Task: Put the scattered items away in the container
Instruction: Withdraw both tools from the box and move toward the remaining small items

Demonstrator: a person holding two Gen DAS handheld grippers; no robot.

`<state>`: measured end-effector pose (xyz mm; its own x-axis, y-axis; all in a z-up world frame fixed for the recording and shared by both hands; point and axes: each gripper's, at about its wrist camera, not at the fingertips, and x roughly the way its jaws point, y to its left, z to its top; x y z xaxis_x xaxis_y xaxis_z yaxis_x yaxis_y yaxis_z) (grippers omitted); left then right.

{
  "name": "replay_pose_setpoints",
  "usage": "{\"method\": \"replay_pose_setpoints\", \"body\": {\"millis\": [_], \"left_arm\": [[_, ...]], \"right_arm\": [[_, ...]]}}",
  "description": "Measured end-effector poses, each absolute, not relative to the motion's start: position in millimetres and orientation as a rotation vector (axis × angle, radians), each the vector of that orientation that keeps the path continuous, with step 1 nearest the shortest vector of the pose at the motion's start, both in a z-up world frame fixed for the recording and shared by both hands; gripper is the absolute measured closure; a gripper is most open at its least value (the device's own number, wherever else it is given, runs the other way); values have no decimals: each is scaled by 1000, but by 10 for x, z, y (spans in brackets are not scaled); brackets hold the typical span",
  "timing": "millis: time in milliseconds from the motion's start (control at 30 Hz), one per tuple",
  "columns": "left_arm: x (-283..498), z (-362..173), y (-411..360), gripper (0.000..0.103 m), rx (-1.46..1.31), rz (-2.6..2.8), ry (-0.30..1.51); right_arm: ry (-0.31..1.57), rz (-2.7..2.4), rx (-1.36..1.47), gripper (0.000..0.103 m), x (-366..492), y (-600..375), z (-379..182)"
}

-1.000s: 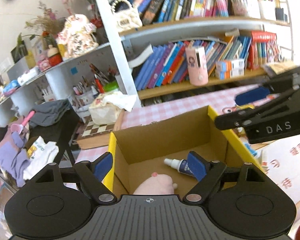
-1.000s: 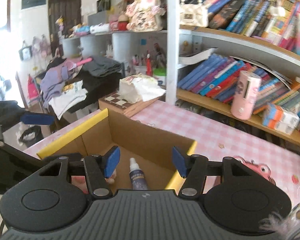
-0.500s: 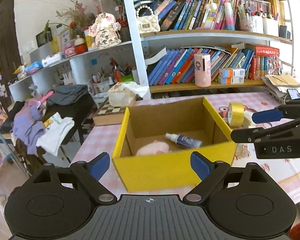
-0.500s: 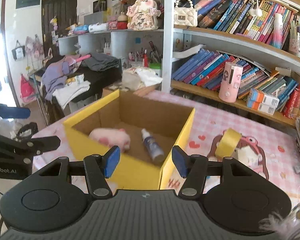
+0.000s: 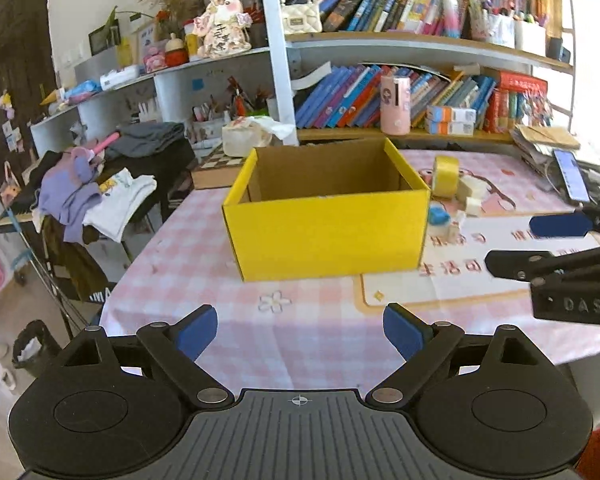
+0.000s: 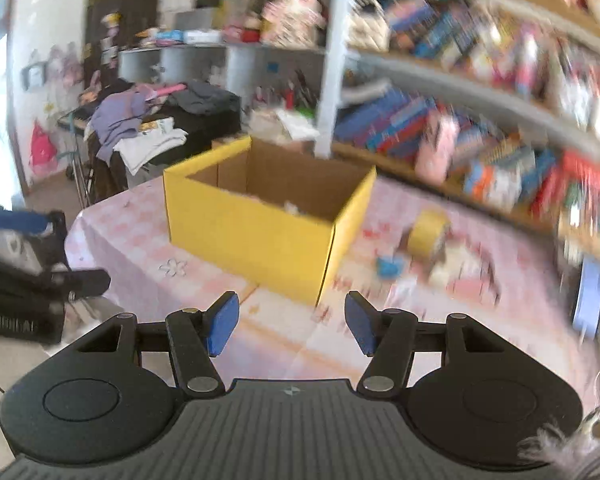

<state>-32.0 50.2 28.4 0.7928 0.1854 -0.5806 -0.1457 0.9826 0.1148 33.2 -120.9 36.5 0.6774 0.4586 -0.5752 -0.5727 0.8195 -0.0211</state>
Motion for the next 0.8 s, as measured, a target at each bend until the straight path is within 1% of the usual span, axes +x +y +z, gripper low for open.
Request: {"method": "replay_pose_setpoints", "body": {"millis": [100, 300, 433, 500, 667, 800], "left_arm": [[-387, 272, 465, 11, 72, 169, 630], [-390, 334, 454, 10, 64, 163, 608], [-432, 274, 383, 10, 58, 157, 630], [-462, 239, 339, 10, 57, 142, 643], [-496, 193, 235, 10, 90, 111, 659], [-485, 201, 187, 10, 102, 102, 649]], "right_arm": [[638, 563, -173, 46, 294, -1207, 324], [611, 545, -184, 43, 171, -1232, 393], [607, 526, -209, 42, 59, -1280, 346], [604, 518, -226, 39, 24, -1298, 323], [604, 514, -213, 35, -11, -1348, 305], [599, 501, -205, 30, -22, -1392, 302]]}}
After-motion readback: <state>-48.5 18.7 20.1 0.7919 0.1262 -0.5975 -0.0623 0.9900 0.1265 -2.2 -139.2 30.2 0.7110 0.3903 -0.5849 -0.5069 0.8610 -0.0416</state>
